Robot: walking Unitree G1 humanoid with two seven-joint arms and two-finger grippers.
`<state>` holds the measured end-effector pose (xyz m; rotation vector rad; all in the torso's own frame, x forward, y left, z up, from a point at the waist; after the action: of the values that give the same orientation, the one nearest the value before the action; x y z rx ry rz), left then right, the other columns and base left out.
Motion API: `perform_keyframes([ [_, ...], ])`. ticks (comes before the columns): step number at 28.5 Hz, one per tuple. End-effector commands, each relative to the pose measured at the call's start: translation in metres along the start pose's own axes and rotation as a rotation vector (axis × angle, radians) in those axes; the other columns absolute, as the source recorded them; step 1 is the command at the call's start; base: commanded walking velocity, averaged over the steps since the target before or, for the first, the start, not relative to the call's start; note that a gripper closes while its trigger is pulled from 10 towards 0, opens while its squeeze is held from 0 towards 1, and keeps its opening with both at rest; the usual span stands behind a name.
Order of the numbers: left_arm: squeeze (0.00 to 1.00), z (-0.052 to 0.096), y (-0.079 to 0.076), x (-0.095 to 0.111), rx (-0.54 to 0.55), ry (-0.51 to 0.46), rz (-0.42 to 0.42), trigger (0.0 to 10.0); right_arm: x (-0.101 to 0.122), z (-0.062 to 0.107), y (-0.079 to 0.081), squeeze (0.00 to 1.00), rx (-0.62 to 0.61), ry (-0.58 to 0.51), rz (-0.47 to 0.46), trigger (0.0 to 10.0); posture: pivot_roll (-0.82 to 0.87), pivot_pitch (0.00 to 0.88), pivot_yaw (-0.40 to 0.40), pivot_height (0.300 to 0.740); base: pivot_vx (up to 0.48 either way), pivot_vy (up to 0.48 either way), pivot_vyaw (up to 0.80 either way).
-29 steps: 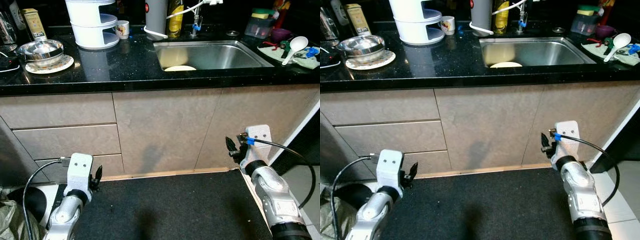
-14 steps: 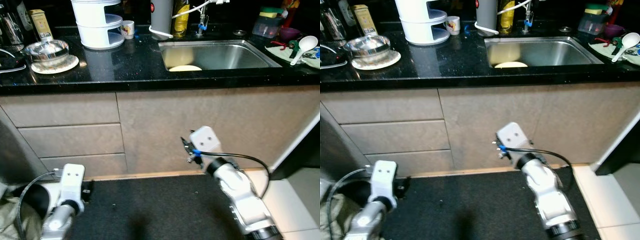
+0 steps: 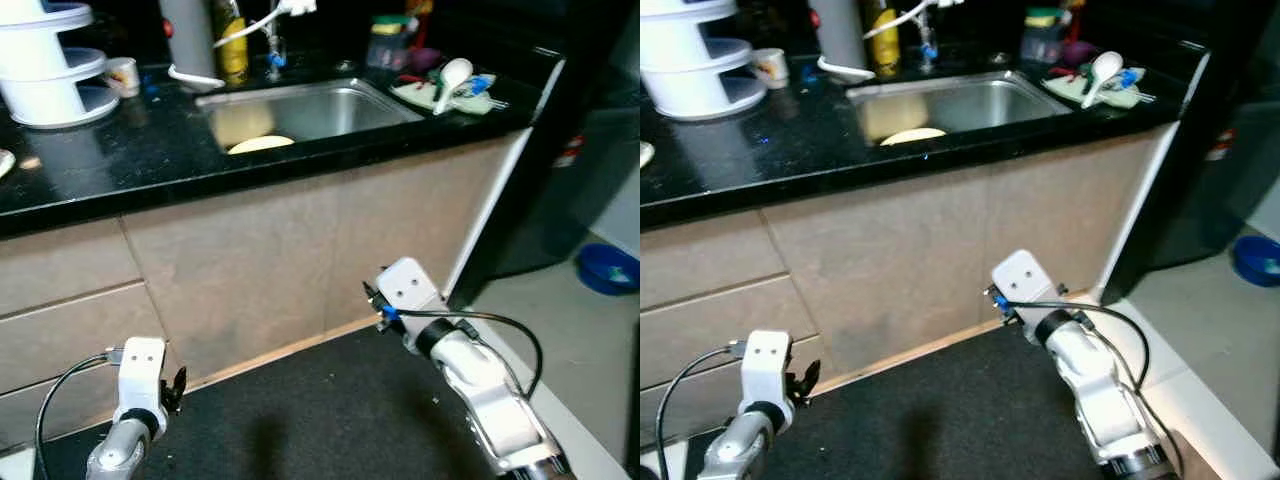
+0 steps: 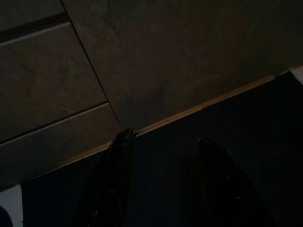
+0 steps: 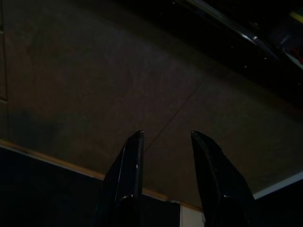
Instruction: Kitchen organization
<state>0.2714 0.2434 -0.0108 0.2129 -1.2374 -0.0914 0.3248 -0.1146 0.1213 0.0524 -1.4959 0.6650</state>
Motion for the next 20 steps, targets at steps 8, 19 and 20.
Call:
perform_keyframes([
  [8, 0.0, 0.0, -0.001, -0.003, 0.002, -0.004, -0.001, 10.0, 0.003, 0.001, 0.006, 0.0, 0.021, -0.002, 0.209, 10.0, -0.01, 0.0, 0.001, 0.74, 0.0, 0.0, -0.63],
  [19, 0.0, -0.002, -0.001, -0.003, -0.003, -0.006, -0.008, 10.0, 0.008, 0.004, 0.042, 0.0, 0.142, -0.062, 0.368, 10.0, -0.01, 0.0, 0.007, 0.74, 0.0, 0.0, 0.0],
  [20, 0.0, -0.003, -0.001, -0.003, -0.004, -0.006, -0.008, 10.0, 0.001, 0.004, 0.046, 0.0, 0.157, -0.035, 0.387, 10.0, -0.01, 0.0, 0.01, 0.74, 0.0, 0.0, 0.0],
])
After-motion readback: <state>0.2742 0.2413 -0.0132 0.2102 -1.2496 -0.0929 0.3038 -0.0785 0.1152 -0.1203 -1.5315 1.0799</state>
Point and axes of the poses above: a point about 5 cm out from each wrist's last joint towards the gripper, its own z axis pointing back from the gripper into the wrist, its own x axis along the axis of the wrist's last joint, y = z × x, the point moved 4 cm from there along -z, pointing out of the wrist towards the gripper, and after that the axes turned 7 degrees about -z, right-handed, at the moved point
